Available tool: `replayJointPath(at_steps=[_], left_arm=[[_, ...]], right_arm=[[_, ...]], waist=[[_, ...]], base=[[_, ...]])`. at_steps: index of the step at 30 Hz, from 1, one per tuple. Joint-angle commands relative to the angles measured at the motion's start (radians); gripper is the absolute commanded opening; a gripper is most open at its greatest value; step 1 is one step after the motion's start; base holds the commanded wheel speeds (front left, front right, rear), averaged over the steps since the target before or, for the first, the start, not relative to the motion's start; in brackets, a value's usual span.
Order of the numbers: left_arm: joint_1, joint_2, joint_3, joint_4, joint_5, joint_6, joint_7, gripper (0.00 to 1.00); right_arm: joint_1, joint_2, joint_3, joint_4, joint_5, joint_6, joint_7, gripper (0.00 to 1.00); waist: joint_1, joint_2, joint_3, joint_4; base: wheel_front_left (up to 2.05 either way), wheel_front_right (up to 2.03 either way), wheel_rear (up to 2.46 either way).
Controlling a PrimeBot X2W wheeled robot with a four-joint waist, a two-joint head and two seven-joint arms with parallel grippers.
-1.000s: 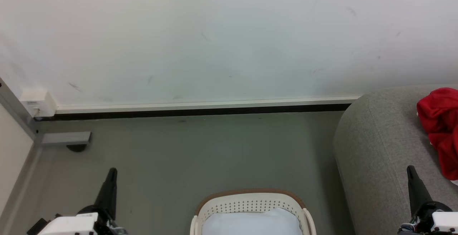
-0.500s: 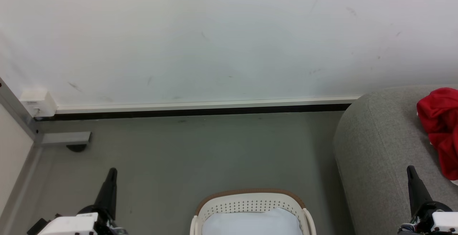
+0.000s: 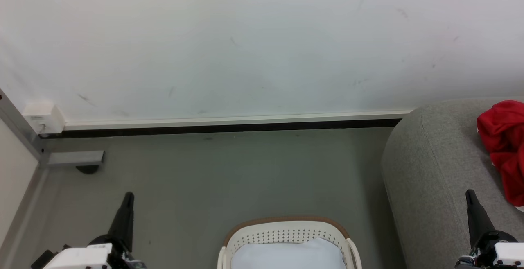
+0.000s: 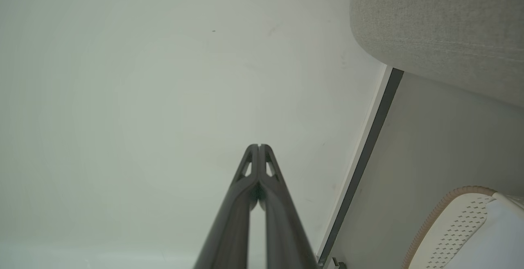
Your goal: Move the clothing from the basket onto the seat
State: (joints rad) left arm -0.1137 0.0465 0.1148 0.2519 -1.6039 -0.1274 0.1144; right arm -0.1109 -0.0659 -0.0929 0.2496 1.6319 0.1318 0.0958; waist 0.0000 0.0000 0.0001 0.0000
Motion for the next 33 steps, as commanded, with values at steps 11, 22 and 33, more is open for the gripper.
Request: replayJointPath(at_steps=[11, 22, 33], left_arm=[[-0.008, 0.007, 0.002, 0.001, -0.014, -0.006, 0.005, 0.0], [-0.008, 0.007, 0.002, 0.001, -0.014, -0.006, 0.005, 0.0], [-0.008, 0.007, 0.002, 0.001, -0.014, -0.006, 0.005, 0.0]], right_arm=[[-0.008, 0.0, -0.004, 0.002, -0.002, -0.002, 0.005, 0.0], [-0.008, 0.001, -0.005, 0.002, -0.003, -0.002, 0.005, 0.0], [-0.008, 0.002, -0.006, 0.002, -0.004, -0.002, 0.006, 0.0]], waist=[[0.0, 0.0, 0.0, 0.0], [0.0, 0.0, 0.0, 0.0], [0.0, 0.0, 0.0, 0.0]], base=[[0.0, 0.0, 0.0], [0.0, 0.0, 0.0], [0.0, 0.0, 0.0]])
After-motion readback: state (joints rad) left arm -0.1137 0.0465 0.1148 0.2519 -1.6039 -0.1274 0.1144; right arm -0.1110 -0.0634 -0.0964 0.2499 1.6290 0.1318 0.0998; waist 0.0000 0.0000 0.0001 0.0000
